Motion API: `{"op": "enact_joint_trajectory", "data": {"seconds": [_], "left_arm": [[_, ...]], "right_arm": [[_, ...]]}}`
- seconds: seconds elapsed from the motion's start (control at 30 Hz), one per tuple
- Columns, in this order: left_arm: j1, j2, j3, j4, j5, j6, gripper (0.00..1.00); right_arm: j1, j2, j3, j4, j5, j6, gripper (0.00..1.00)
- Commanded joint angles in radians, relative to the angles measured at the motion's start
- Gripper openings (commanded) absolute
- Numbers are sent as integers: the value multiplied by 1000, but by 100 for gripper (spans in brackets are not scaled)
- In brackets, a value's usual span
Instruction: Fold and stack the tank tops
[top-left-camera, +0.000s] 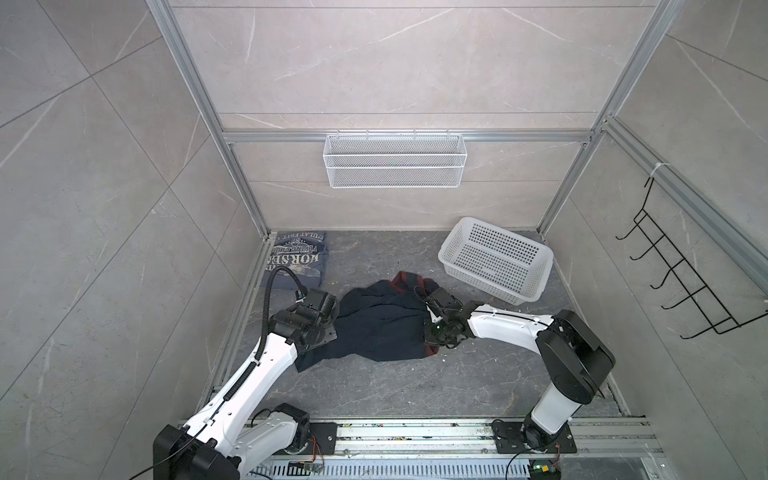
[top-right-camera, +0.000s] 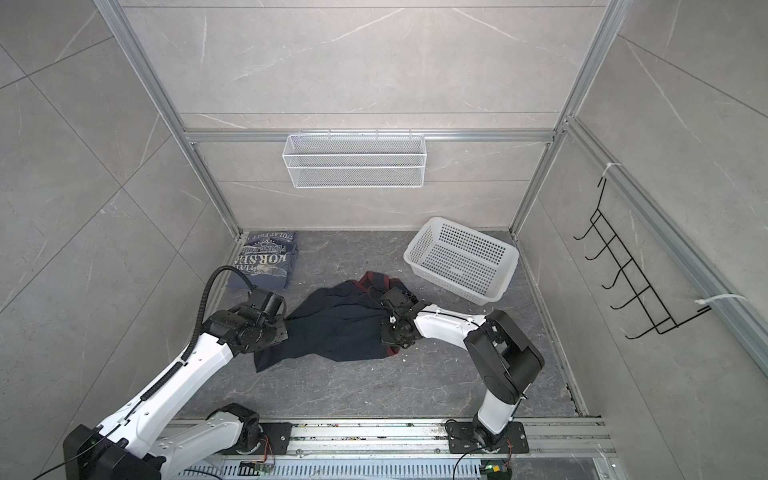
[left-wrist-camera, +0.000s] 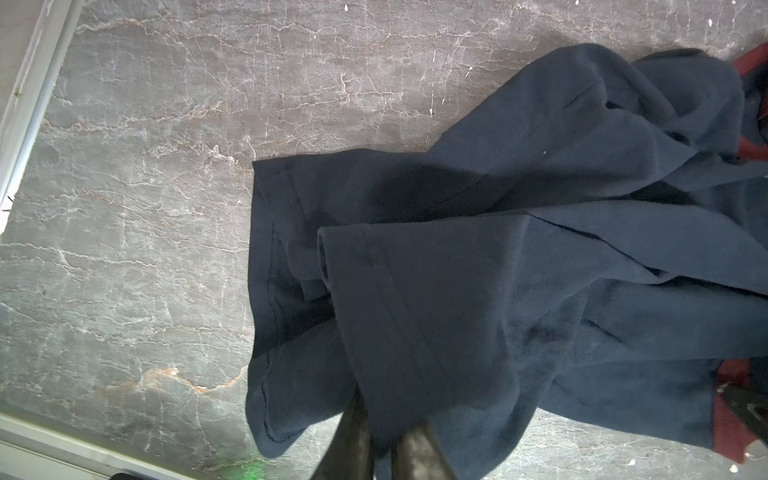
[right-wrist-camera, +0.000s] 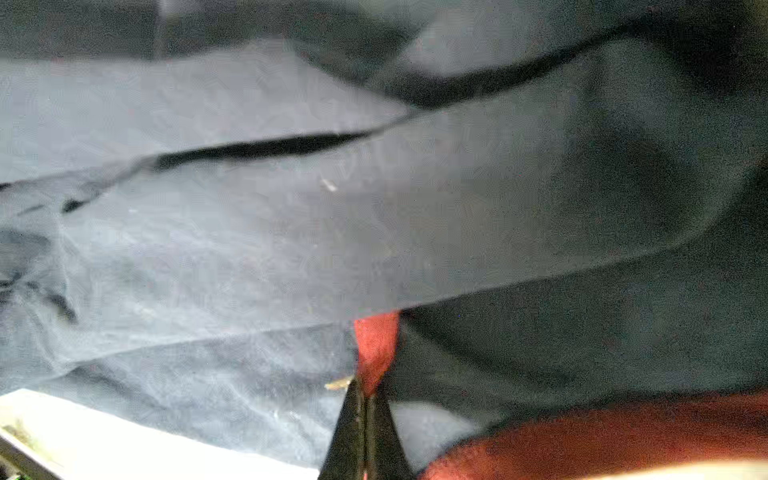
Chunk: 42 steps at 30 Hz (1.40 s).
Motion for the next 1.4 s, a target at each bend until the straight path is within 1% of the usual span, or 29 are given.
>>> {"op": "enact_joint_trajectory", "data": {"seconds": [0.0,0.1,0.17,0.23,0.3,0.37,0.43,0.5,0.53,0.57,0.6,0.67,0.7,0.77,0.83,0.87,0.93,1.0,1.07,1.17,1.27,1.37], "left_arm": [[16,15,89,-11,-24,57,14],[36,47,210,-32,-25,101,14],[40,68,328,-52,-21,128,14],[41,78,435,-63,-32,145,14],[40,82,499,-49,-49,158,11],[42,104,512,-30,-40,149,7],[43,140,495,-33,41,142,7],[34,172,438,-45,157,124,13],[8,171,390,-46,191,101,17],[-40,164,340,-44,190,75,23],[-100,155,302,-44,172,51,28],[-253,157,231,-46,161,-24,38],[-314,166,206,-45,173,-61,41],[-463,208,164,-27,169,-150,46],[-580,258,159,-8,149,-216,48],[-636,281,166,15,140,-236,48],[-719,324,187,70,126,-260,49],[-779,369,211,128,132,-262,50],[-814,428,245,140,133,-269,51],[-837,491,269,159,166,-277,50],[-863,516,277,203,185,-285,51],[-864,550,291,188,183,-298,53]], "right_arm": [[8,-141,59,-127,133,-48,0],[8,-305,123,-255,279,-95,0],[8,-426,176,-323,365,-125,0],[8,-535,201,-349,425,-155,0],[8,-614,207,-335,437,-184,0],[8,-633,225,-383,441,-172,0],[8,-635,202,-409,413,-140,0],[8,-642,136,-401,397,-115,0],[8,-650,93,-393,396,-102,0],[8,-659,53,-383,395,-95,0],[8,-664,29,-380,397,-85,0],[8,-671,-8,-384,400,-71,0],[8,-672,-16,-384,399,-69,0],[8,-668,-29,-384,400,-64,0],[8,-660,-32,-380,397,-65,0],[8,-656,-33,-379,396,-65,0],[9,-655,-34,-376,394,-63,0],[8,-657,-34,-374,394,-60,0],[8,-665,-37,-371,395,-59,0],[8,-670,-37,-373,393,-56,0],[8,-676,-42,-372,396,-55,0],[8,-683,-46,-372,395,-54,0]]}}
